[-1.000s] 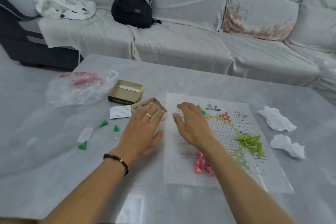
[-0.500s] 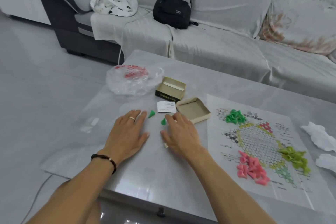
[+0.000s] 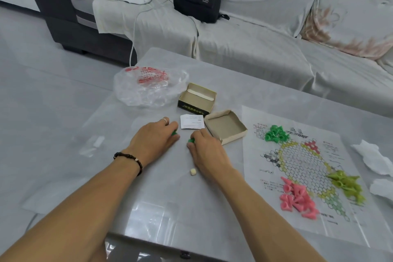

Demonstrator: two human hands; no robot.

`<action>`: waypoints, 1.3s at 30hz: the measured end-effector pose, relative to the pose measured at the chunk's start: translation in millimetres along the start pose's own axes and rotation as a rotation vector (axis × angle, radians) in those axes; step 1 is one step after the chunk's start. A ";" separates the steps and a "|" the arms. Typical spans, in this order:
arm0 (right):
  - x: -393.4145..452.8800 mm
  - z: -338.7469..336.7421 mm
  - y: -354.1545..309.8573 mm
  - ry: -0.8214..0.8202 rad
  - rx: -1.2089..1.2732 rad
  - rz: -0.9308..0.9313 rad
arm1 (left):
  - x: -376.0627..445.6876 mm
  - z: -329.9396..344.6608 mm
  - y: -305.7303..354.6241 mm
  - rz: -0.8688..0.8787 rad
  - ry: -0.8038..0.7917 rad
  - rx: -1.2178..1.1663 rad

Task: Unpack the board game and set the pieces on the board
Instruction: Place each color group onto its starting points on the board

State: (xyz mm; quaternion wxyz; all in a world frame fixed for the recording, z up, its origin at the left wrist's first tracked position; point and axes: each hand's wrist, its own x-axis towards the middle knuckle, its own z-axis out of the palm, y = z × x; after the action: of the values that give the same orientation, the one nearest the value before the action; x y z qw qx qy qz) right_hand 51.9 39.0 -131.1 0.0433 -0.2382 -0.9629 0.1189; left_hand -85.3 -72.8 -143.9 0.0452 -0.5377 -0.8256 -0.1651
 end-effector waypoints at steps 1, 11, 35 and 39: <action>0.6 -1.1 1.0 -0.002 0.033 0.014 | -0.9 0.5 1.5 0.019 0.021 0.008; -16.1 -32.0 18.0 0.094 0.231 0.022 | -0.5 -8.3 33.8 -0.060 0.151 -0.106; -26.5 -85.4 273.1 0.269 0.355 0.554 | 157.8 92.3 252.5 0.172 -0.049 -0.281; -30.8 -88.8 274.1 0.226 0.396 0.495 | 153.4 85.0 248.8 0.146 -0.100 -0.341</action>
State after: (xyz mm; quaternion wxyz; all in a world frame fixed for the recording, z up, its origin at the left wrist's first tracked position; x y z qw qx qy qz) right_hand 214.5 278.3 -114.4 0.1650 -0.4633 -0.8234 0.2832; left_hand 83.9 179.8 -129.5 -0.0758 -0.6037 -0.7456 -0.2718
